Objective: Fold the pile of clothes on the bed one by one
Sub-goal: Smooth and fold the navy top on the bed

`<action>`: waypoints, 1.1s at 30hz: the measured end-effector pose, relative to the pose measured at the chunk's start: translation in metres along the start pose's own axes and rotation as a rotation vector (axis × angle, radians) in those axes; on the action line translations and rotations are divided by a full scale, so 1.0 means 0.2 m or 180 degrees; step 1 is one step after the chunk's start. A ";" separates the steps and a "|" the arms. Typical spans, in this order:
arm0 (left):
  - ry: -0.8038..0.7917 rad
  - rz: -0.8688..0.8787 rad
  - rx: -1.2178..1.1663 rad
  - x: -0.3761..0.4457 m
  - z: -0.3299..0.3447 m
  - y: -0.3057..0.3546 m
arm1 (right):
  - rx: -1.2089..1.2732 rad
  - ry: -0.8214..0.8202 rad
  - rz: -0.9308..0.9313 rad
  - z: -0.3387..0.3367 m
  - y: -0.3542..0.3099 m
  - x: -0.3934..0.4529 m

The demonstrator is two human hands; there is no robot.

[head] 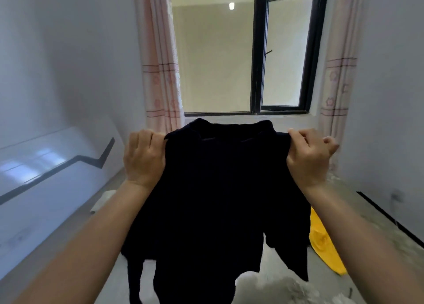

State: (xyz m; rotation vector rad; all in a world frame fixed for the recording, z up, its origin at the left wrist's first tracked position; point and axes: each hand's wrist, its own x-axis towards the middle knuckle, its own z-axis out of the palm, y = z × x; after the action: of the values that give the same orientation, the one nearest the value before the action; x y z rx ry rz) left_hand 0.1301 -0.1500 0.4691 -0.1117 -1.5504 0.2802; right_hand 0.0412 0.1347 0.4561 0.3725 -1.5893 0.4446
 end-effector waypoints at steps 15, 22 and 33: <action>-0.1047 -0.0053 -0.0094 -0.51 -0.08 -0.21 | 0.0153 -0.1119 -0.1511 0.13 -0.08 -0.35; -0.2164 -0.0126 0.0156 -0.99 0.49 -0.32 | 0.0336 -0.1694 -0.1559 0.89 -0.06 -0.76; -0.3449 -0.0811 -0.0327 -2.07 1.16 -0.28 | 0.0444 -0.3305 -0.0470 1.72 -0.08 -1.86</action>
State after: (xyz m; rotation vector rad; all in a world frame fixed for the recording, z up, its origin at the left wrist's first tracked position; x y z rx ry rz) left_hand -0.0938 -0.3309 0.0865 0.1961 -2.6257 0.0369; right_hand -0.2238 -0.0601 0.0707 0.9187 -2.5097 0.2435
